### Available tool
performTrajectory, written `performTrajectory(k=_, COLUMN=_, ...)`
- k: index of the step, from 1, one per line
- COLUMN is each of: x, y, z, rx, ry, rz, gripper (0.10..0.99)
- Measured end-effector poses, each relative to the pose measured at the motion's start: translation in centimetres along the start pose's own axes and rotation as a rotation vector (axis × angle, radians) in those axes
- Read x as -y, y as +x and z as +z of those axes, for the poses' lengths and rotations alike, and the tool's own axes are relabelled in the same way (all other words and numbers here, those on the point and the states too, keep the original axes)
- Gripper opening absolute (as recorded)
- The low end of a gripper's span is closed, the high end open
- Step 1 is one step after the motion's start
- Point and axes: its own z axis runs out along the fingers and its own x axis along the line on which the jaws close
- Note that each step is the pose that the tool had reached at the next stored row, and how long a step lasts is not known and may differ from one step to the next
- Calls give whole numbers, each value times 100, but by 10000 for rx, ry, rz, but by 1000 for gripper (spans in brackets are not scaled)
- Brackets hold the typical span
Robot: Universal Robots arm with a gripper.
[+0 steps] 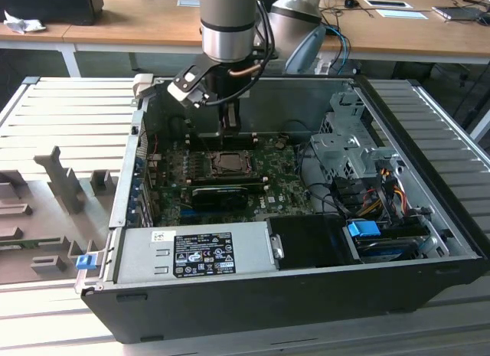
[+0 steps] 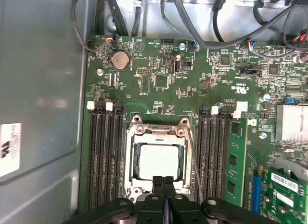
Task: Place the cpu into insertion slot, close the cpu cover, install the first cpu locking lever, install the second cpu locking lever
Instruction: 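Install the first cpu locking lever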
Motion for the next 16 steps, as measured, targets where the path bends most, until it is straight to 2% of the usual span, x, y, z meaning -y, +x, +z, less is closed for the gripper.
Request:
performTrajectory(k=3, x=-3, y=0, z=-73, rx=-1, ry=1, rz=-45, gripper=106)
performTrajectory(k=6, x=-6, y=1, z=-150, rx=-7, ry=3, rz=-349, gripper=106)
performTrajectory(k=7, x=-6, y=1, z=-153, rx=-13, ry=3, rz=-494, gripper=106)
performTrajectory(k=11, x=-6, y=0, z=-151, rx=-31, ry=17, rz=-1632, gripper=106)
performTrajectory(k=16, x=-12, y=1, z=-149, rx=-50, ry=20, rz=-2165, gripper=106)
